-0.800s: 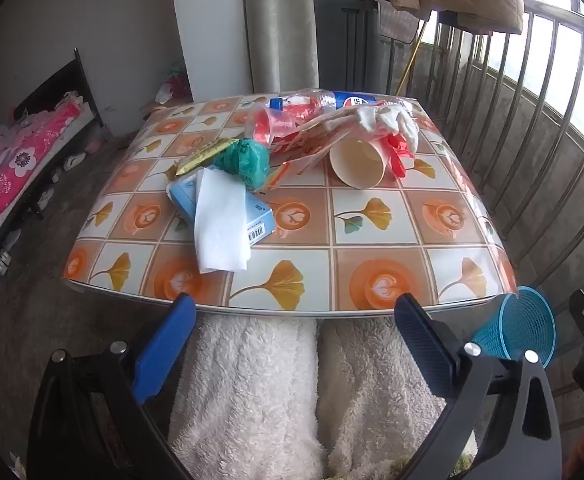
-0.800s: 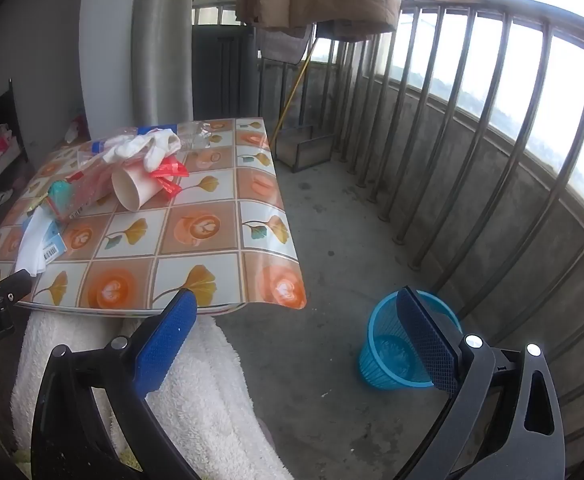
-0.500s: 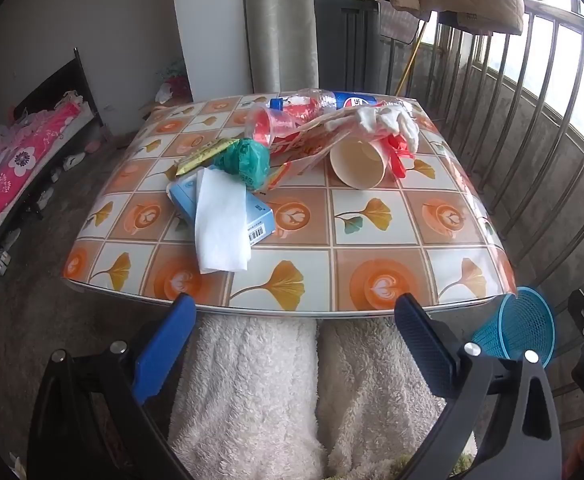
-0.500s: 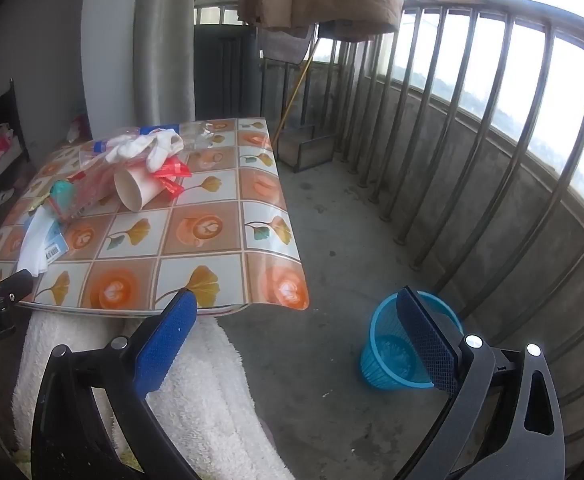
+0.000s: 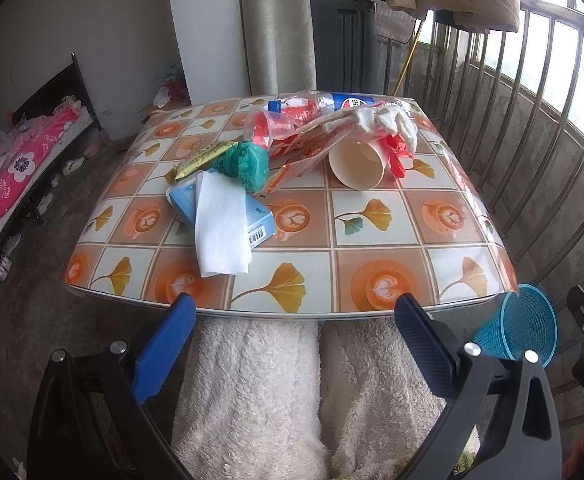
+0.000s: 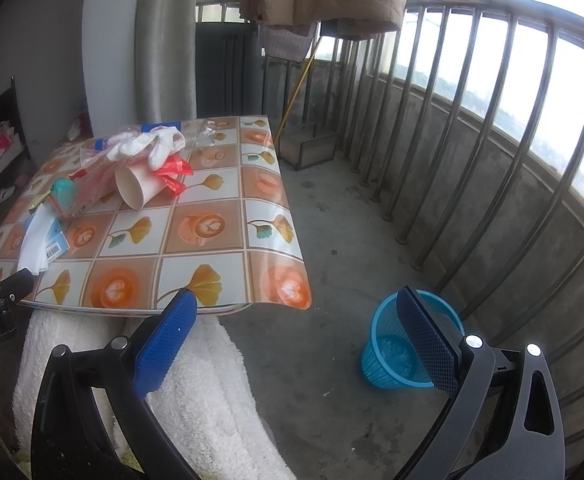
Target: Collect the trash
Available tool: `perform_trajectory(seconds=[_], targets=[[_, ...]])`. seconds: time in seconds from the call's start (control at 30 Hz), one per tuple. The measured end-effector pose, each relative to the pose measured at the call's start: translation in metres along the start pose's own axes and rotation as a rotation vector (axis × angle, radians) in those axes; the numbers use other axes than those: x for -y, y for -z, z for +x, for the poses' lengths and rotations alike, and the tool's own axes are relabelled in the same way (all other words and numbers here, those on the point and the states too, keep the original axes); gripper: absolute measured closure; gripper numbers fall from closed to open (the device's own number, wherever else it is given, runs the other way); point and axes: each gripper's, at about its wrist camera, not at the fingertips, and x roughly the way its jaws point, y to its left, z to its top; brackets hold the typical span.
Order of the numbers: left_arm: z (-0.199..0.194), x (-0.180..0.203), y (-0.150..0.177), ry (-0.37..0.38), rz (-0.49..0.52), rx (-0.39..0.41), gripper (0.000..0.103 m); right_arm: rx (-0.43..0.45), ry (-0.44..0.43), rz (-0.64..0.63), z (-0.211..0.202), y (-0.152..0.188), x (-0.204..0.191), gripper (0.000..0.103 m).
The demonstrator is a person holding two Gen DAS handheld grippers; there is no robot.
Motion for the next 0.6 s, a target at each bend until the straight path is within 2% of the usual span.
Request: perform_trajectory(seconds=[0.6], targets=[[-0.0023,0.0001,-0.0013,-0.002,0.024,0.024,0.006,-0.003,-0.005,0.002,-0.0014,0.0008,0.0050,0.008]])
